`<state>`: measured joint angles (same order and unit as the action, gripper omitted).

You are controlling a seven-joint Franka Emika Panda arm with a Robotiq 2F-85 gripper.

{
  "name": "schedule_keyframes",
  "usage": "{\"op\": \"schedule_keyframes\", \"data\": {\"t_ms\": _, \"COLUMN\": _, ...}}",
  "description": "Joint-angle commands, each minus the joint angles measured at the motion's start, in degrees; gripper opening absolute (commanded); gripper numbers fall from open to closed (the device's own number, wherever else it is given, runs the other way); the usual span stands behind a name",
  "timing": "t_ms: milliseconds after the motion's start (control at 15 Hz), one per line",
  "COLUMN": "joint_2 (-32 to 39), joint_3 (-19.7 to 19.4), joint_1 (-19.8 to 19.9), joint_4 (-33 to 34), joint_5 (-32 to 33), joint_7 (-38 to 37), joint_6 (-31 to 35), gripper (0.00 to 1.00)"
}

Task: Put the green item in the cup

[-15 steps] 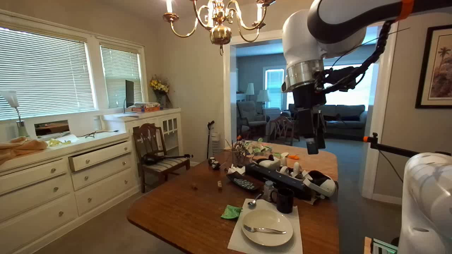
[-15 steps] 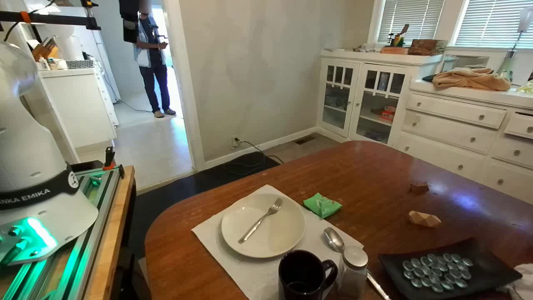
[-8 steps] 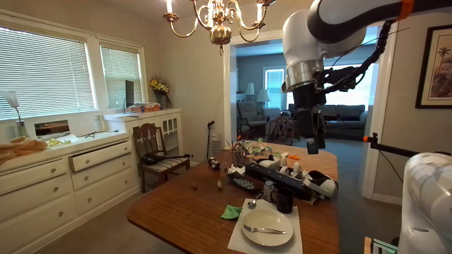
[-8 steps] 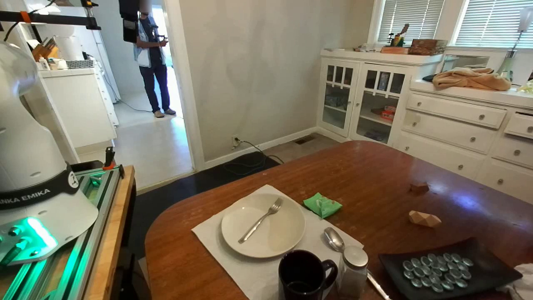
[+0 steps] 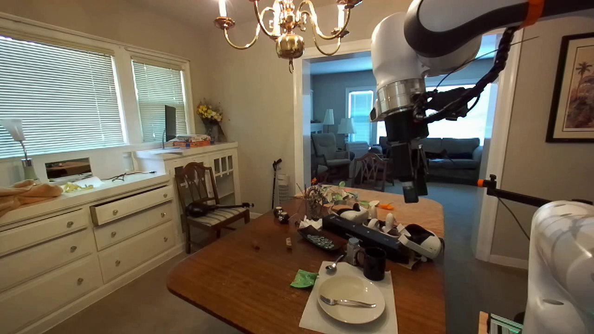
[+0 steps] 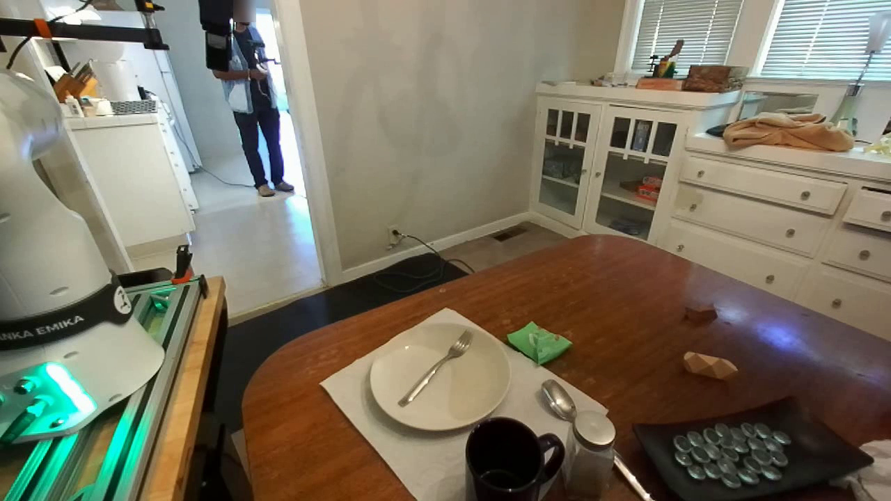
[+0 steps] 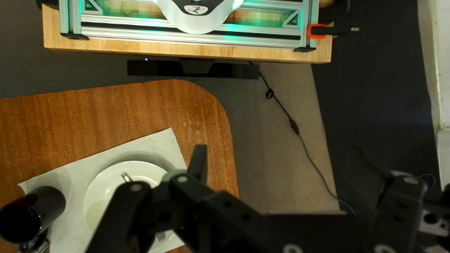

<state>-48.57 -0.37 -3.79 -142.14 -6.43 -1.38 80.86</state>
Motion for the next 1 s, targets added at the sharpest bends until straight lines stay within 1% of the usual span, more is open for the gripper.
{"op": "schedule_keyframes", "data": {"t_ms": 0, "joint_2": 0.06, "joint_3": 0.72, "joint_1": 1.09, "joint_4": 0.12, "joint_5": -0.39, "joint_7": 0.65, "joint_6": -0.17, "gripper": 1.0}}
{"op": "schedule_keyframes", "data": {"t_ms": 600, "joint_2": 0.06, "joint_3": 0.72, "joint_1": 1.09, "joint_4": 0.12, "joint_5": -0.39, "joint_7": 0.65, "joint_6": -0.17, "gripper": 1.0}}
{"op": "schedule_keyframes", "data": {"t_ms": 733, "joint_2": 0.92, "joint_3": -0.07, "joint_1": 1.99, "joint_4": 0.66, "joint_5": 1.17, "joint_7": 1.25, "joint_6": 1.11, "gripper": 1.0}}
{"op": "schedule_keyframes", "data": {"t_ms": 933, "joint_2": 2.58, "joint_3": -1.87, "joint_1": 2.72, "joint_4": 0.37, "joint_5": 6.24, "joint_7": 6.28, "joint_6": 5.37, "gripper": 1.0}}
